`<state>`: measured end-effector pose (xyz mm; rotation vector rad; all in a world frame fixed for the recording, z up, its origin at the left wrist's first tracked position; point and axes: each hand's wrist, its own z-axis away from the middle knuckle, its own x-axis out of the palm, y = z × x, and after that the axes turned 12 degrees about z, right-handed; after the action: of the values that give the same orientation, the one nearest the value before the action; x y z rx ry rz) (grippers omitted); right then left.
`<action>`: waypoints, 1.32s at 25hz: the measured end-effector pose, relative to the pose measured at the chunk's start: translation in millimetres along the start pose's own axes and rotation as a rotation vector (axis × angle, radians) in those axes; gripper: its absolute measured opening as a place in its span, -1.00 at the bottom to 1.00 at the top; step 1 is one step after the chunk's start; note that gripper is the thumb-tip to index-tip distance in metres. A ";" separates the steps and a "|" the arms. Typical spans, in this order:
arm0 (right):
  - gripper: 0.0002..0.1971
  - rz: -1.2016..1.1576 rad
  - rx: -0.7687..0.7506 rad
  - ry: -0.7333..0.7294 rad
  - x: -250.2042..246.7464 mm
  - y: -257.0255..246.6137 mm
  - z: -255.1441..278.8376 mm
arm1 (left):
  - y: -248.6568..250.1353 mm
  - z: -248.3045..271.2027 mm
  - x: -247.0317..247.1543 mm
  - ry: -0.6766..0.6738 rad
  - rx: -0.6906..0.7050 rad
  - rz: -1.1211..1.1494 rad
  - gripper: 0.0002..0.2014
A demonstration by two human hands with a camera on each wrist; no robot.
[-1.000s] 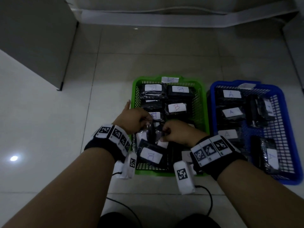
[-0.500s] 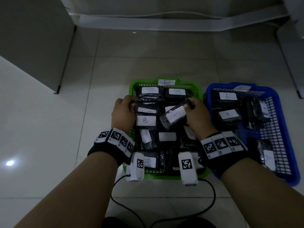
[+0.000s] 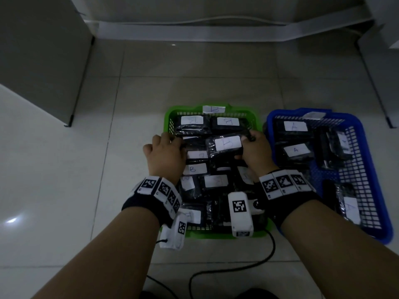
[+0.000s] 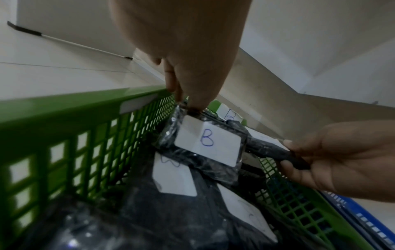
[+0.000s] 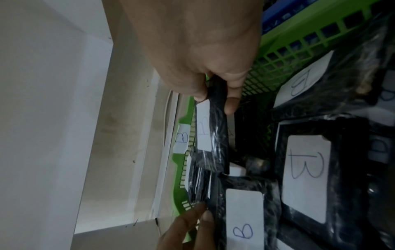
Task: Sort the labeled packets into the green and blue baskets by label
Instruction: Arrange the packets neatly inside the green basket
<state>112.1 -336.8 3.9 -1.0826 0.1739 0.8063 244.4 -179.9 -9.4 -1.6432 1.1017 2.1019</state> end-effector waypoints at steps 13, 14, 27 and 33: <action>-0.63 -0.139 -0.056 0.059 -0.4 9.4 -0.4 | -9.1 4.4 -4.4 -0.330 0.240 -0.129 -0.28; -0.63 -0.156 -0.049 0.070 0.6 9.3 0.0 | -11.1 5.6 -3.2 -0.325 0.262 -0.122 -0.30; -0.73 0.242 -0.202 -0.291 32.9 16.9 30.5 | -9.1 -5.0 -1.4 -0.137 0.214 0.084 -0.36; -0.56 0.960 -0.410 -0.411 12.2 29.9 39.9 | -8.3 2.7 -1.3 -0.092 0.277 0.181 -0.38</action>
<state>91.2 -290.7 -4.3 -1.1745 0.1810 1.9738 247.9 -172.1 -11.3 -1.3502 1.4829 1.9959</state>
